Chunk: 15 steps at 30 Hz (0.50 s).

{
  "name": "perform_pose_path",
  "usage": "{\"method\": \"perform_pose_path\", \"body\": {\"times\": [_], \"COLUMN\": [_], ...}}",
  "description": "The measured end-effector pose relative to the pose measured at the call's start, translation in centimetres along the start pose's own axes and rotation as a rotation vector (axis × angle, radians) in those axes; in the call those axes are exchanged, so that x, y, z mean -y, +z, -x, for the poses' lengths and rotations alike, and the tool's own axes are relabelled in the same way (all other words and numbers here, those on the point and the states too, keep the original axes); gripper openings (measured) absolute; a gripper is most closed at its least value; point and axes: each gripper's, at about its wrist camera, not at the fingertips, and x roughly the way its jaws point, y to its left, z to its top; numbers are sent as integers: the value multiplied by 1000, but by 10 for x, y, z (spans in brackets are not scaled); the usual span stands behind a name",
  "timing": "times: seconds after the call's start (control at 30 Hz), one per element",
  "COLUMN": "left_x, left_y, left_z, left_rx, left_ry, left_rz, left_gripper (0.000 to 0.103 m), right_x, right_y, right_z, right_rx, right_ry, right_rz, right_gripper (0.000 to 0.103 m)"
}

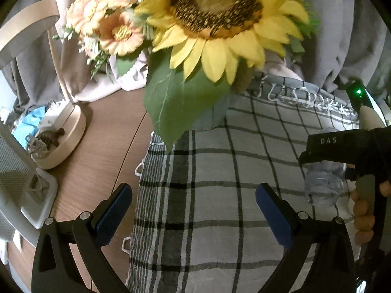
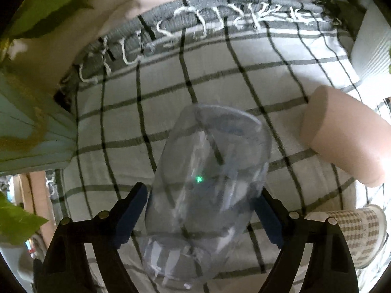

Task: Flip cup upside down
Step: 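Close the right gripper around the clear plastic cup and lift it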

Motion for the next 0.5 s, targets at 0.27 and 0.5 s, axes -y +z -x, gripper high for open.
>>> {"method": "perform_pose_path", "body": {"times": [0.27,0.5], "left_x": [-4,-8], "left_y": [-4,-2], "left_z": [1,18], "left_rx": [-18,13], "left_ry": [2,19], "left_rz": [31,48], "left_gripper": [103,103], "right_x": [-4,-5], "right_y": [1,-8], "right_z": [-13,8], "right_rx": [-11,28], "right_ry": [-3,50], "right_rz": [19,66], "right_gripper": [79,75]}}
